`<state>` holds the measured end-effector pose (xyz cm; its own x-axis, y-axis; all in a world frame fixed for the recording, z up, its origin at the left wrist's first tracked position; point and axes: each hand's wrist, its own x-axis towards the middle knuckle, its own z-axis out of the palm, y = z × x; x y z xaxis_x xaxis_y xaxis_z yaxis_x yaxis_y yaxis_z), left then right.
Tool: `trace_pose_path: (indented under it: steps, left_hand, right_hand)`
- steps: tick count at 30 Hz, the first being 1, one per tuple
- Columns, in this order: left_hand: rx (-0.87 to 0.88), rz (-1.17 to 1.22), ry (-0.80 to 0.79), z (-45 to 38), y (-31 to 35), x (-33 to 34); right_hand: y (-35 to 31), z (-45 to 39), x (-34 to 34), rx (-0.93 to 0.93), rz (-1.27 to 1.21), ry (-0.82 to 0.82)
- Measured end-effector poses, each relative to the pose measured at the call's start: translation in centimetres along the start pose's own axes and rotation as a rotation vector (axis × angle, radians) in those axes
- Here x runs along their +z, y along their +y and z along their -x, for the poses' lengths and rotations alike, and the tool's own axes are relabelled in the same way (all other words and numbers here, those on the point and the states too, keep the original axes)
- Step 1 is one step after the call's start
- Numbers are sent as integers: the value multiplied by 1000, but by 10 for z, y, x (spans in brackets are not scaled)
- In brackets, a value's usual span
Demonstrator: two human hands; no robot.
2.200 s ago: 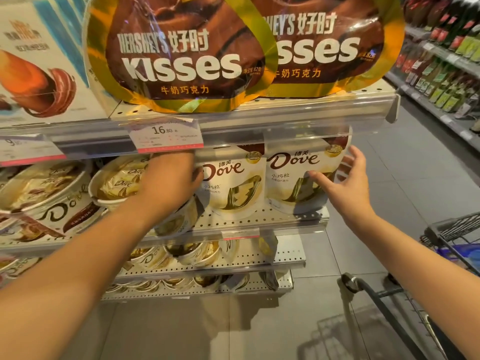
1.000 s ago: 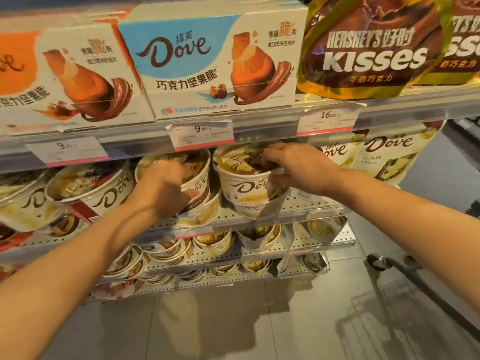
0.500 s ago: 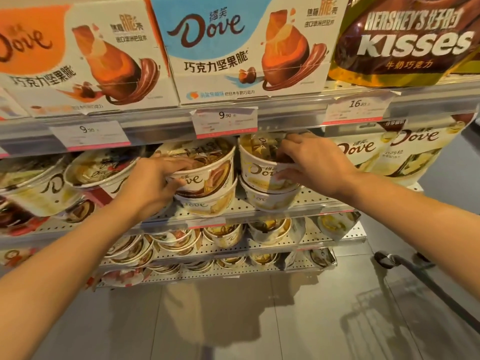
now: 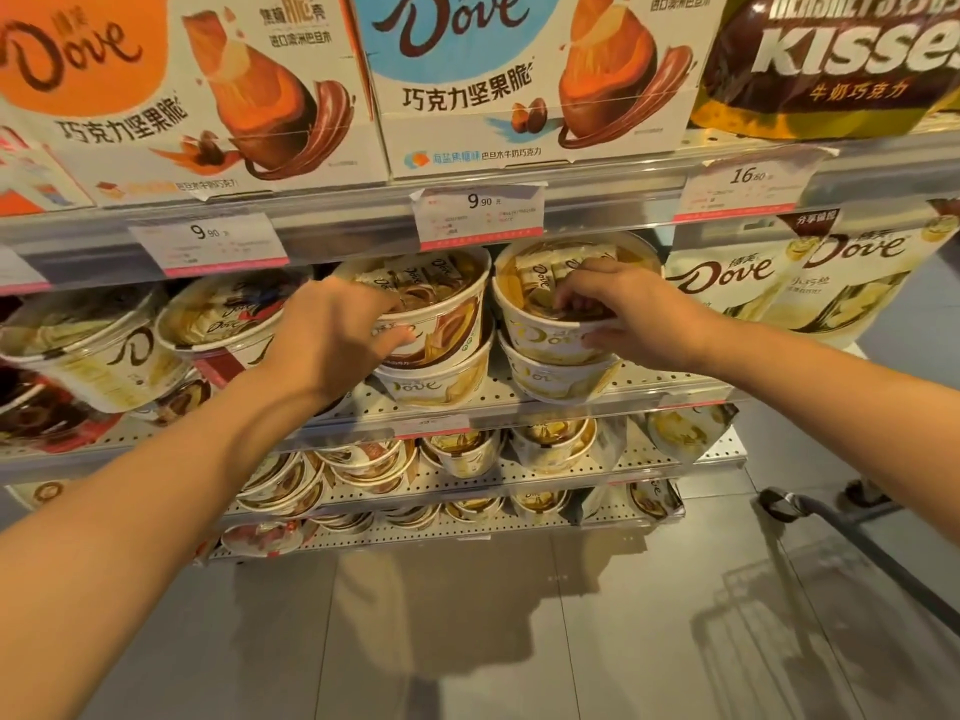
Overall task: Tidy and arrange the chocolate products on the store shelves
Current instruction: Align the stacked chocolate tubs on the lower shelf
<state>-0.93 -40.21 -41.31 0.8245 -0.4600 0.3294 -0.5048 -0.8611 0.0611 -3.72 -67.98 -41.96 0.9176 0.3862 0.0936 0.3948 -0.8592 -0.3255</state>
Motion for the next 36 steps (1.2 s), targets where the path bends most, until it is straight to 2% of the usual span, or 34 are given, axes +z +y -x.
trace_pose_path:
  steps: [3,8,11,13,17,18,22,26,30,36]
  left_hand:
    - [29,31,8,0,-3,1]
    - [66,-104,40,0,-4,13]
    - [65,-53,67,-5,-2,12]
    - [50,-8,-19,-10,-5,11]
    - [-23,-59,-309,-15,-16,17]
    - [-13,-46,-313,-15,-17,17]
    - [60,175,-168,-16,-20,9]
    - [28,147,-181,-13,-22,18]
    - [-10,169,-117,-11,-19,23]
    - [13,214,-281,-23,-30,22]
  right_hand:
    - [0,-1,-1,-16,23,-7]
    - [-2,-2,-3,-20,59,-57]
    - [-5,0,-3,-3,98,-76]
    - [-7,1,1,42,219,-94]
    - [-11,1,15,199,405,-86]
    - [-11,-1,17,207,413,-72]
    - [-11,-7,15,220,429,-105]
    - [-11,-7,15,226,429,-120]
    - [-10,-8,16,228,438,-131]
    - [-9,-8,14,229,423,-137]
